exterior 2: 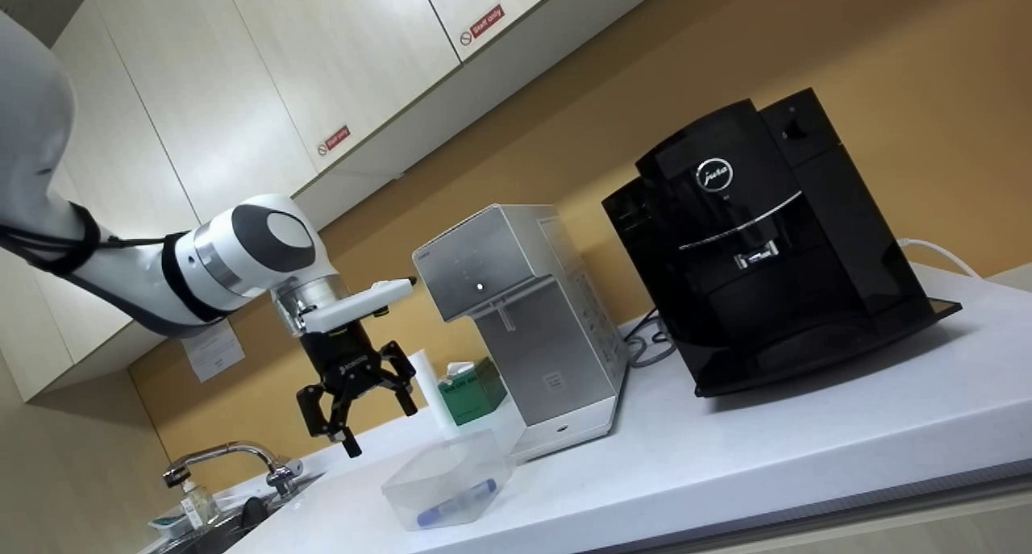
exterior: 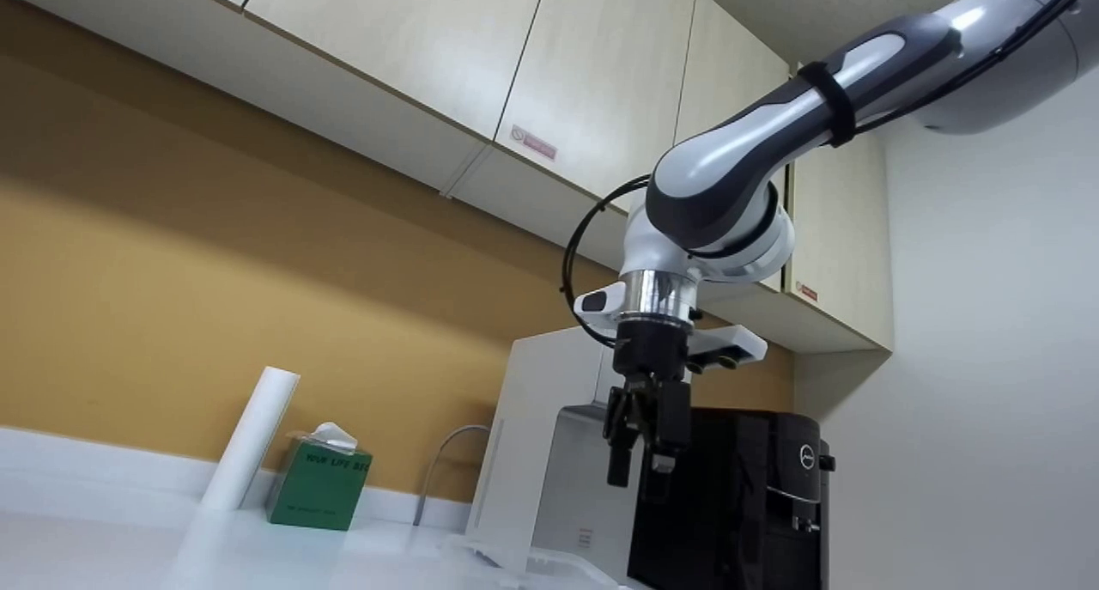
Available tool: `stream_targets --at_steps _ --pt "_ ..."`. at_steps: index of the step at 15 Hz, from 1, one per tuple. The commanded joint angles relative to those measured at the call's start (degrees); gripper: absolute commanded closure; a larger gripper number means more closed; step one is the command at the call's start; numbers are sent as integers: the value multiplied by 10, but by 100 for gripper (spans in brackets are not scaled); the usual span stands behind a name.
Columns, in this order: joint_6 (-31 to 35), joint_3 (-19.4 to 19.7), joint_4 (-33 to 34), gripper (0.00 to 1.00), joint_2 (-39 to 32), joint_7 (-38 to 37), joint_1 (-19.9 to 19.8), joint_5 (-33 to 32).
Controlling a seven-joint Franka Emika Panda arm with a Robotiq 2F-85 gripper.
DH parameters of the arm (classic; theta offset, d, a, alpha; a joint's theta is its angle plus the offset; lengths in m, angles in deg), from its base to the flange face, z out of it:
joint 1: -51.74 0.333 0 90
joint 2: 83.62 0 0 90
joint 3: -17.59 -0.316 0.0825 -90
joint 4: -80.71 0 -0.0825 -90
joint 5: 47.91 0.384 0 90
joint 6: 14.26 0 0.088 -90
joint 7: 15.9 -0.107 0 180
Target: Pick up the blue marker from the clear lunch box and place it on the white countertop
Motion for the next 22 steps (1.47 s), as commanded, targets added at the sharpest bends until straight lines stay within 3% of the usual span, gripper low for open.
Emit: stream_targets --at_steps 1,8,9,15,22 --pt "1 -8 40 0 -42 97 3 -12" --pt "-9 -32 147 0 -146 317 -5 -3" --pt "10 -33 95 0 -110 269 -8 -6" --pt "23 -34 141 0 -160 295 -14 -36" --pt "36 -39 208 0 -242 423 -37 -54"
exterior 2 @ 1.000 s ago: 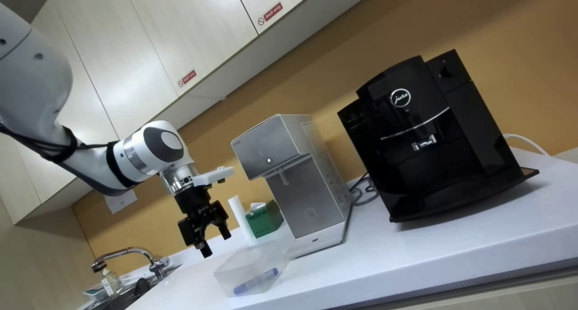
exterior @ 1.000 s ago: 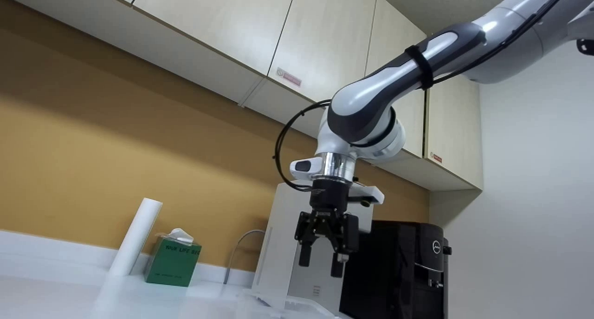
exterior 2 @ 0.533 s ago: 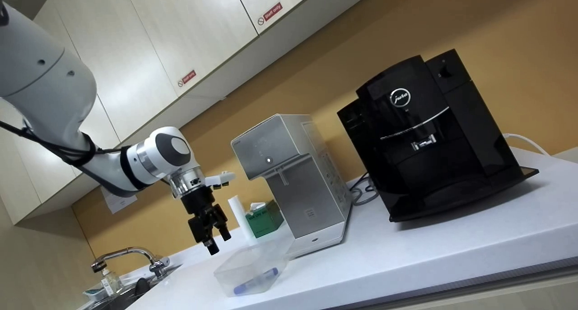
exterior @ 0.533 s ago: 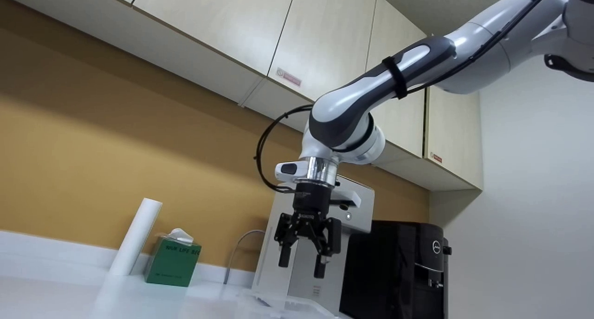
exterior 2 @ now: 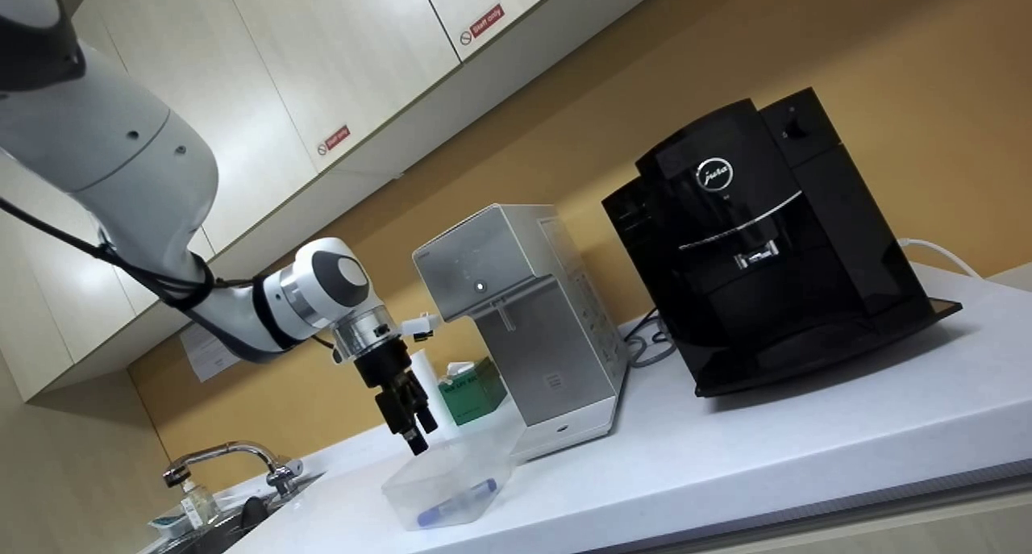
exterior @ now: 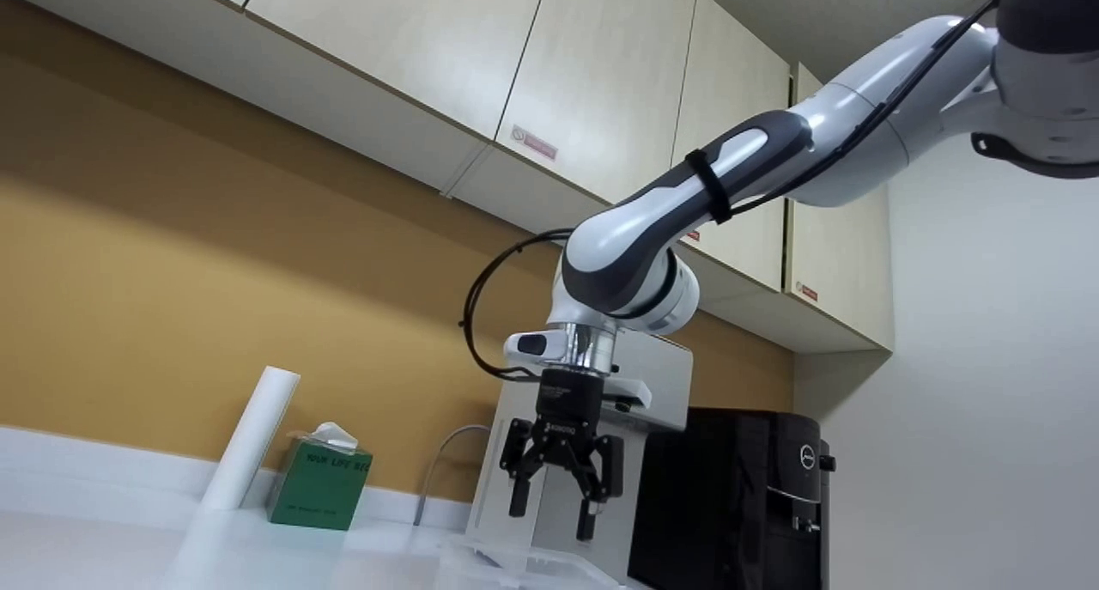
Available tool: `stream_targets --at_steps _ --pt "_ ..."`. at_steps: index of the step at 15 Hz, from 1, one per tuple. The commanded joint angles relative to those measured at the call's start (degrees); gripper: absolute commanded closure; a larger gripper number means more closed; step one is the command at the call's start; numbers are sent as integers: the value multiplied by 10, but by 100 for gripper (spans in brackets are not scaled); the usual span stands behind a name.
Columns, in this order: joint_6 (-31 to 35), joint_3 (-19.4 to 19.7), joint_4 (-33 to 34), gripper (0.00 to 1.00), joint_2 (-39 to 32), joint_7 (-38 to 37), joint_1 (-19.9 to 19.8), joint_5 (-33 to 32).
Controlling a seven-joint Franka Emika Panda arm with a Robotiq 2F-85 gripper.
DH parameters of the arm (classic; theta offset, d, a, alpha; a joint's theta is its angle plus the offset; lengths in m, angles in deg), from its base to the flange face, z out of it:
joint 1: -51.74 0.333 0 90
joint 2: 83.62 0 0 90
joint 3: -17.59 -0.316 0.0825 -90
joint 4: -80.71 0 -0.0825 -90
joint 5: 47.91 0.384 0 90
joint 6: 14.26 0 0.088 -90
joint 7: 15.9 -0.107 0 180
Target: Pick up the blue marker from the clear lunch box and place it on the white countertop
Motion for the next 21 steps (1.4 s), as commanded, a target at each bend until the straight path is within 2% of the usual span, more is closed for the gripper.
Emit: stream_targets --at_steps 1,8,14,20,21 --pt "-8 -10 55 0 -47 56 -14 -22" --pt "-1 -10 45 0 -53 158 -37 -21" --pt "-8 -7 40 0 -64 158 -45 -21" --pt "-27 -6 20 0 -34 129 -40 -22" --pt "-12 -8 37 0 -56 154 -44 -20"
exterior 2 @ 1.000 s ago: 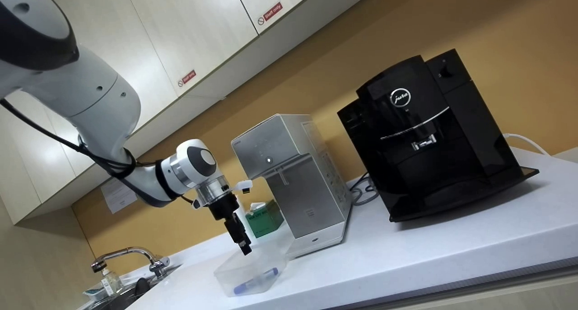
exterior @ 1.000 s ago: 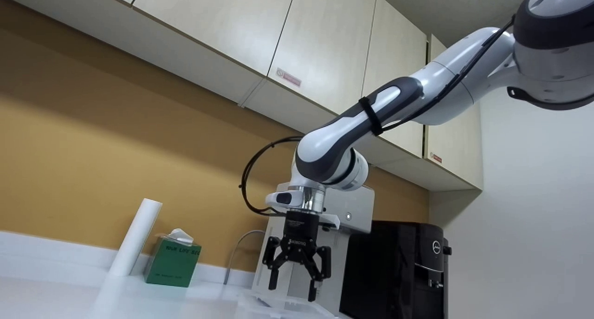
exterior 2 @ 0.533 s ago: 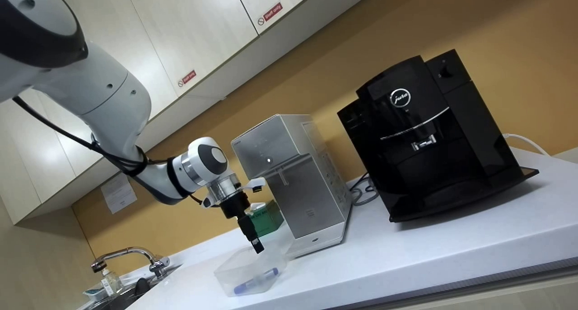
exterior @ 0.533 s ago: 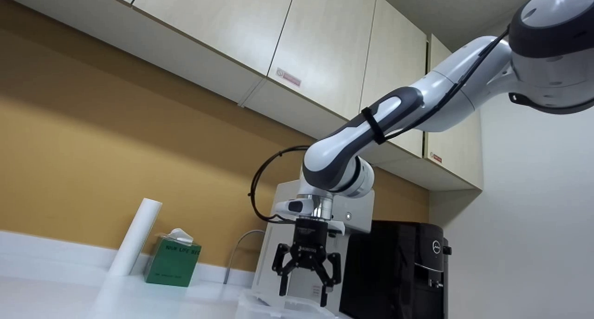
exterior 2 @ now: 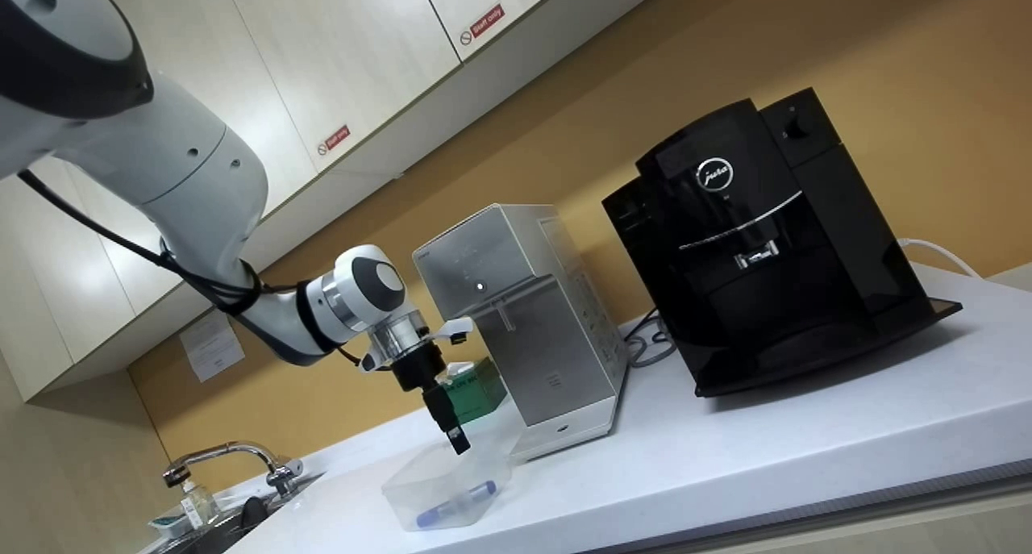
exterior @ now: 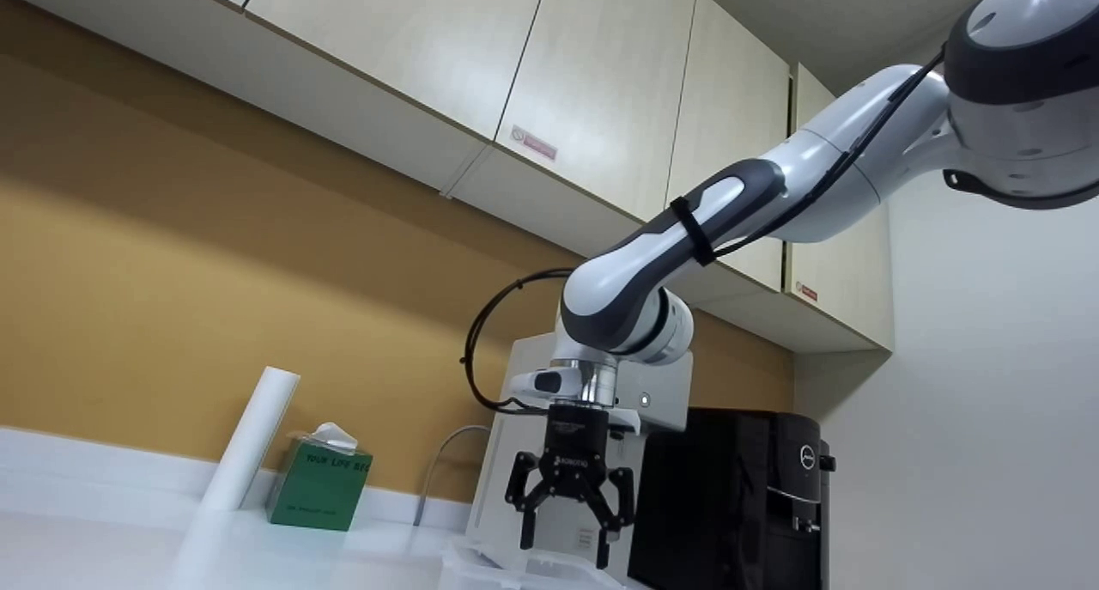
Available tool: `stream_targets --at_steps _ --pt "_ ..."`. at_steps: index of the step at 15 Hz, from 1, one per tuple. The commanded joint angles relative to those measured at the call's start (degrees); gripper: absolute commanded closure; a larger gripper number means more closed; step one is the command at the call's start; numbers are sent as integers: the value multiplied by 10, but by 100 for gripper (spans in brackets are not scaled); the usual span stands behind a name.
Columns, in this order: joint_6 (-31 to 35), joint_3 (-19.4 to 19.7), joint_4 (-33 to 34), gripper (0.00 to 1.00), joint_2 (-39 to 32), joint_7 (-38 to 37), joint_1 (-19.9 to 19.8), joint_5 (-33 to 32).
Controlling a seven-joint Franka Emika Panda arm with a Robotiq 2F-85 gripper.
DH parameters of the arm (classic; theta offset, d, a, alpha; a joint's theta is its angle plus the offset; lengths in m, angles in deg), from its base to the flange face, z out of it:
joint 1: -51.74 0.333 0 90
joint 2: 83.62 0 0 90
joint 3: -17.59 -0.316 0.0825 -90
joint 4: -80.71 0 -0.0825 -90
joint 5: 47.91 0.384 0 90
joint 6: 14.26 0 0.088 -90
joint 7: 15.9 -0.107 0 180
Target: Pick up the blue marker from the clear lunch box and place it on the white countertop
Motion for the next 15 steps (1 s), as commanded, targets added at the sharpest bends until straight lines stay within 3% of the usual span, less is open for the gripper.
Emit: stream_targets --at_steps 1,15 --pt "-7 -3 0 0 3 -3 -2 -1" --pt "56 -6 -109 0 77 -41 1 4"
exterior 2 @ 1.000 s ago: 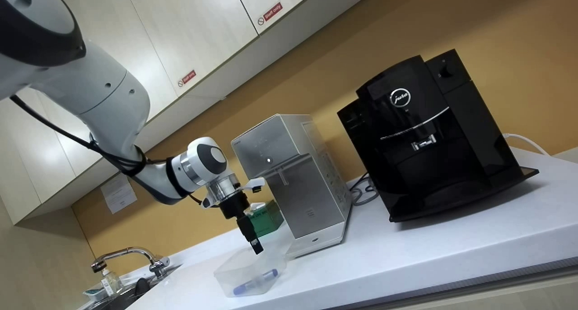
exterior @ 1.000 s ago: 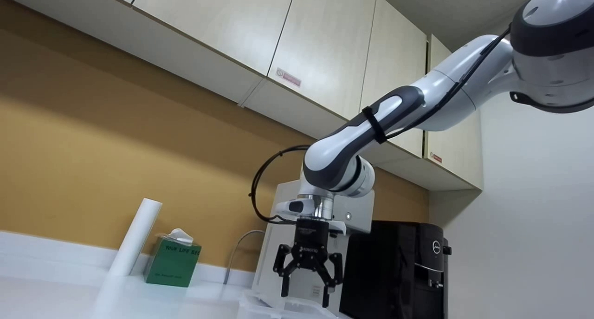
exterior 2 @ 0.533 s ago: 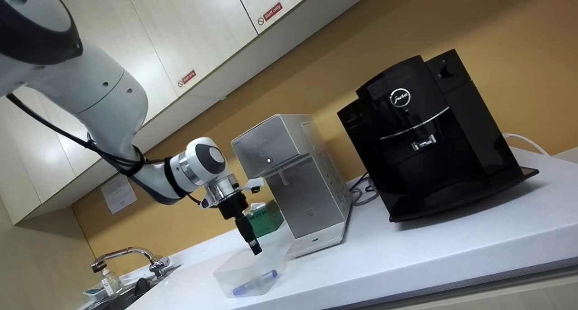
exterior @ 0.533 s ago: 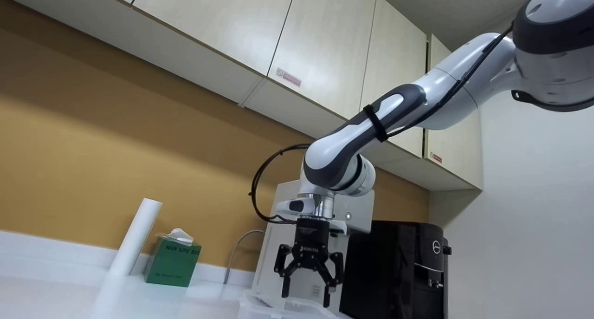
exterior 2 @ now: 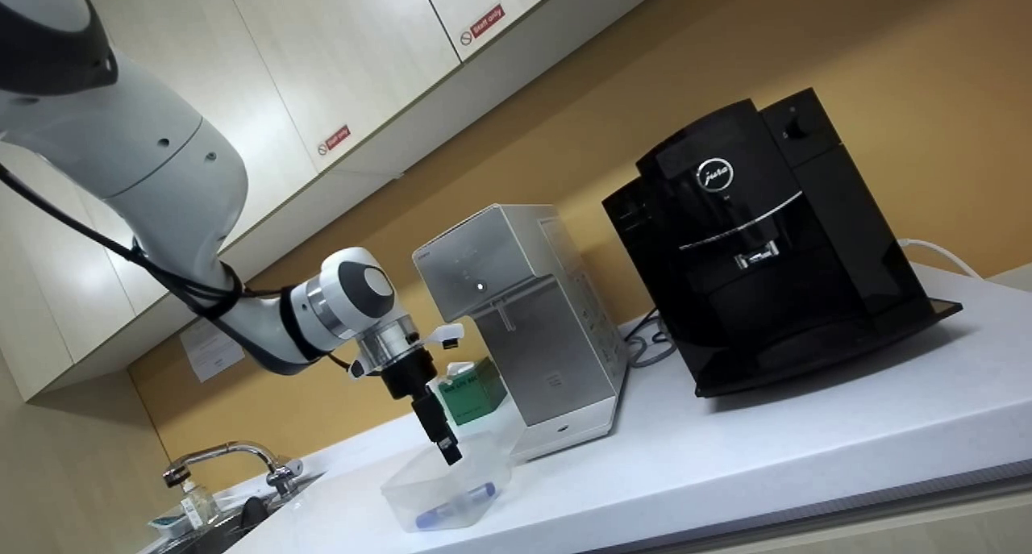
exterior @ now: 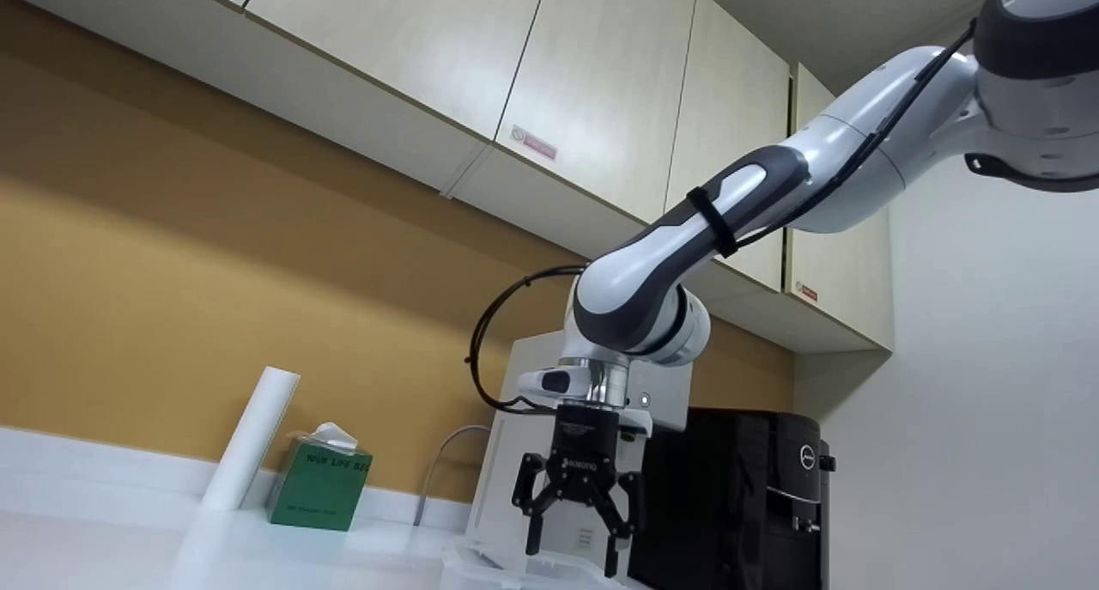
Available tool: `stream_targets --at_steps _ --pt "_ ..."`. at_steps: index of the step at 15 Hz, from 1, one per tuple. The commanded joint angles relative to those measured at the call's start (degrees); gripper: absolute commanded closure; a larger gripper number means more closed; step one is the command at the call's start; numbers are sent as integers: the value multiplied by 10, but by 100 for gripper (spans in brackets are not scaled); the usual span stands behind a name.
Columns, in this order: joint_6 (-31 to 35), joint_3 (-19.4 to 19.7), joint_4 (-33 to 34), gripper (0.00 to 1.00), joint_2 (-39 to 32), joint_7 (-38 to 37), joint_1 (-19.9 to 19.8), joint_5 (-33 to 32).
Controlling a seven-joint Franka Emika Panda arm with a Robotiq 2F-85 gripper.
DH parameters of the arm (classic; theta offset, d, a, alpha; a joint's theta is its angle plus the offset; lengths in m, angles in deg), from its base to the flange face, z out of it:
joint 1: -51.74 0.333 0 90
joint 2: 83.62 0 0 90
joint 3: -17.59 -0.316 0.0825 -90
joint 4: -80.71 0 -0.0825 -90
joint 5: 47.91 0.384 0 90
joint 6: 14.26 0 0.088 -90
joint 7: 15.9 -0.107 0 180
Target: Pick up the blue marker from the clear lunch box and place it on the white countertop
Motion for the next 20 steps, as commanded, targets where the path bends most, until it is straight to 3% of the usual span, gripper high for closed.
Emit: stream_targets --at_steps 1,11,18,20 --pt "24 0 -60 0 45 -26 2 -1" --pt "36 -12 -69 0 48 -131 19 56" --pt "70 -13 -50 0 41 -225 31 44" --pt "49 -13 -47 0 42 -229 33 30"
